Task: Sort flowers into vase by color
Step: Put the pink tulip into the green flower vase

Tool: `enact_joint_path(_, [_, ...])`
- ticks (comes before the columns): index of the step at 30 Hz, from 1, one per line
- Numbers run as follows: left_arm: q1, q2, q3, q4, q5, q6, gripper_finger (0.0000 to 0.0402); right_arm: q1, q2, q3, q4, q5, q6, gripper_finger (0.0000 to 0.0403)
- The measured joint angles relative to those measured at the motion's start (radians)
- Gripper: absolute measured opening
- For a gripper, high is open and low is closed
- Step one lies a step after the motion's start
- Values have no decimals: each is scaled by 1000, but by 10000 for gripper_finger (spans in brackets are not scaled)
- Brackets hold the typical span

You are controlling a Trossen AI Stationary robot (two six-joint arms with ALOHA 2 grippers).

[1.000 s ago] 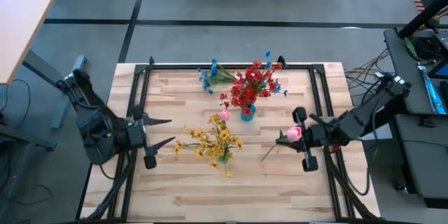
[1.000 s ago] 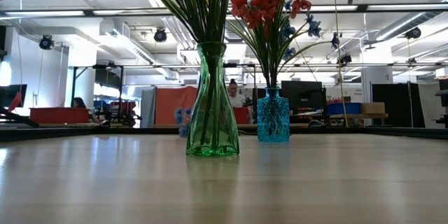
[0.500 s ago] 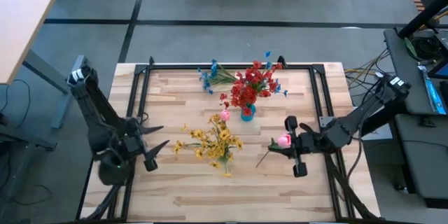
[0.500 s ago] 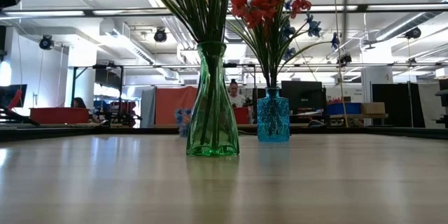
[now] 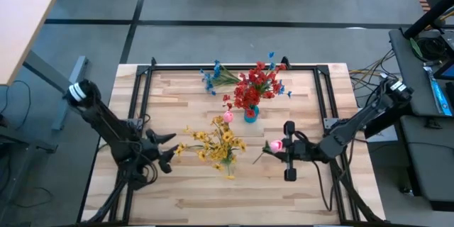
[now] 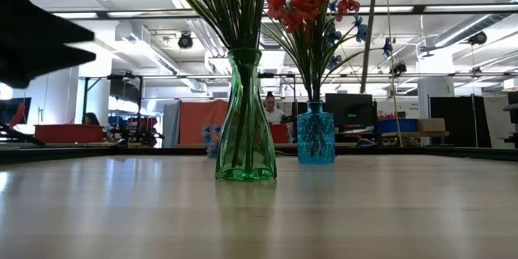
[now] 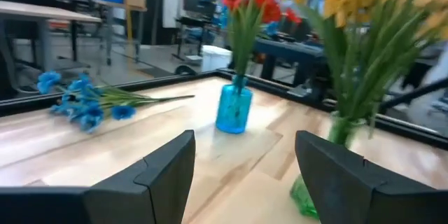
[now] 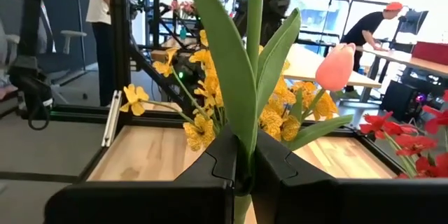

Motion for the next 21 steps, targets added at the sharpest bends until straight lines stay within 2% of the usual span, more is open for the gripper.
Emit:
enact_joint_path(6, [126, 249, 45, 235, 12, 15, 230, -2, 4, 0, 16, -1, -14, 13])
enact_joint_path(13, [200, 502, 228, 269, 89, 109, 229, -21, 10, 0, 81, -2, -75, 13])
enact_joint_path(17, [229, 545, 291, 268, 212, 191, 210, -49, 10, 0, 86, -2, -82, 13])
enact_joint_path(21, [237, 503, 315, 269, 292, 347, 173, -70, 10, 0, 85, -1, -85, 13])
